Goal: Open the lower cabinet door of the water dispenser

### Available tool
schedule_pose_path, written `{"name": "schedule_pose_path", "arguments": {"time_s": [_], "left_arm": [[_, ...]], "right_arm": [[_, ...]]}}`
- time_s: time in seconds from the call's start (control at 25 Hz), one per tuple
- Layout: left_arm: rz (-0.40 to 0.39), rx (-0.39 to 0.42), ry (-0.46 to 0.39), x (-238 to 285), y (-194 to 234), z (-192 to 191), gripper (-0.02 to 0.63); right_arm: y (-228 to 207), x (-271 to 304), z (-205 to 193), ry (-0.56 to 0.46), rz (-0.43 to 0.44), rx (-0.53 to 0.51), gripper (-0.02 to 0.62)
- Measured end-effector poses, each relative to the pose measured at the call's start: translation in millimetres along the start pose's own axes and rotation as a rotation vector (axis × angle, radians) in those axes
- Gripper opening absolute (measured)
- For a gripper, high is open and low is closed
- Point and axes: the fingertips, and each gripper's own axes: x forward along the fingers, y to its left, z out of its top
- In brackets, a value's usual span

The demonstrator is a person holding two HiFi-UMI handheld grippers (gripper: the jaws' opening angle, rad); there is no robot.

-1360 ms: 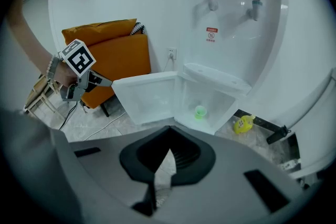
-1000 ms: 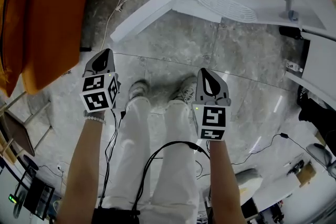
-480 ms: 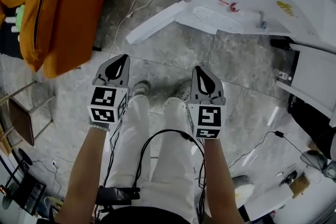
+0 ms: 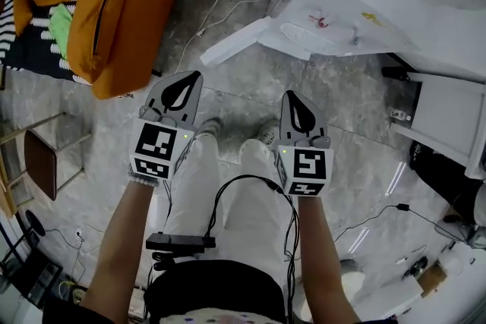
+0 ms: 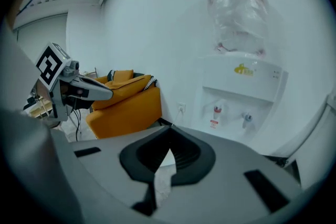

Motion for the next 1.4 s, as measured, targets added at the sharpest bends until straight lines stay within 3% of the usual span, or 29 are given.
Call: {"name": "schedule_pose_path", "arguments": {"time_s": [0.32,0.72,1.04,1.2,1.4], "left_arm": [[-0.027,0.056,-0.089,-59,-9,63,0.012],[-0.066,0.104,-0.207,-115,-20,130,0.012],[-0.093,0.135,-0.274,-145,-32,167,0.012],[-0.100,0.154,-0.301,-160,-32,178,0.012],[-0.101,0.144,-0.346,-175,-30,192,0.012]], "right_arm": [[8,-44,74,-0.117,-0.031,-0.028,0.005],[25,-102,135,-0.220,-0.045,-0.074,0.005],[34,-145,176,-0.302,-0.073,-0.064,0.005],[37,-160,186,-0.352,-0.103,-0.107,0.005],[47,-171,195,-0.354,-0.092,-0.082,0.005]]}}
